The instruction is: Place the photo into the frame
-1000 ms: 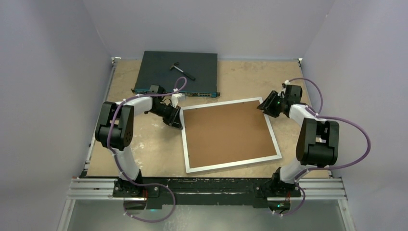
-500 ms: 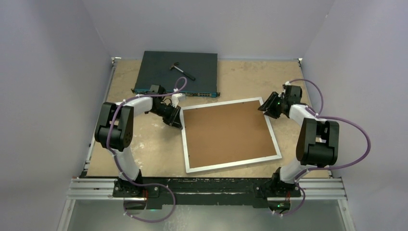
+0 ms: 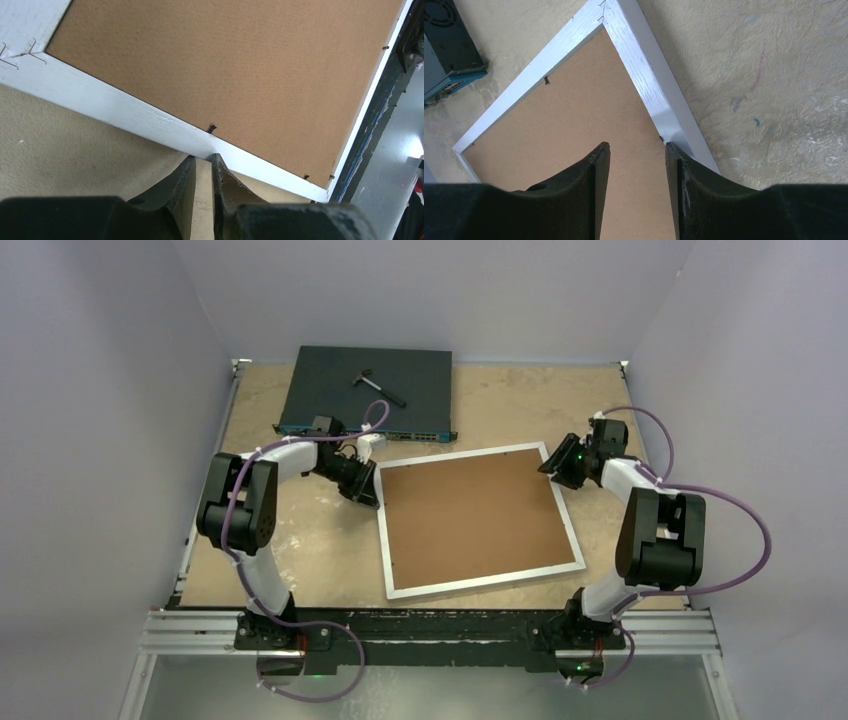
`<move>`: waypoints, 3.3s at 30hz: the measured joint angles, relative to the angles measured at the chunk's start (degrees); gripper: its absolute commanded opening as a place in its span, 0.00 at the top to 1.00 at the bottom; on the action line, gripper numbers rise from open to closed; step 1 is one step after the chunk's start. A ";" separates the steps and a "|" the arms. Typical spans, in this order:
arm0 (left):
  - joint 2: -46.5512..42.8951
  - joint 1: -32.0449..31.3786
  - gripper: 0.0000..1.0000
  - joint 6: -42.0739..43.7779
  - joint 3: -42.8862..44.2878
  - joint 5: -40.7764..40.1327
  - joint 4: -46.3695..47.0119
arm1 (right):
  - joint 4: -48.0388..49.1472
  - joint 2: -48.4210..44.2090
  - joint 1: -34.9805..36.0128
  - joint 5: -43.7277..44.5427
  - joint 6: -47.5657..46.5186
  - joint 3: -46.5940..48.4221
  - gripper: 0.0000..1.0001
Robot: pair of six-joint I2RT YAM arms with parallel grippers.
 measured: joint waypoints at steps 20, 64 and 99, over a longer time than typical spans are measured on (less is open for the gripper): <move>-0.13 -0.04 0.86 0.00 -0.11 -0.13 0.13 | 2.45 0.44 -0.17 -2.95 0.02 -1.25 0.53; -0.22 -0.04 0.87 -0.02 -0.09 0.15 0.15 | 5.18 0.61 0.15 -6.43 1.95 -2.56 0.32; -4.74 4.22 0.70 12.24 -5.62 -4.66 -6.49 | 7.21 -9.66 1.03 -2.67 8.50 -15.76 0.27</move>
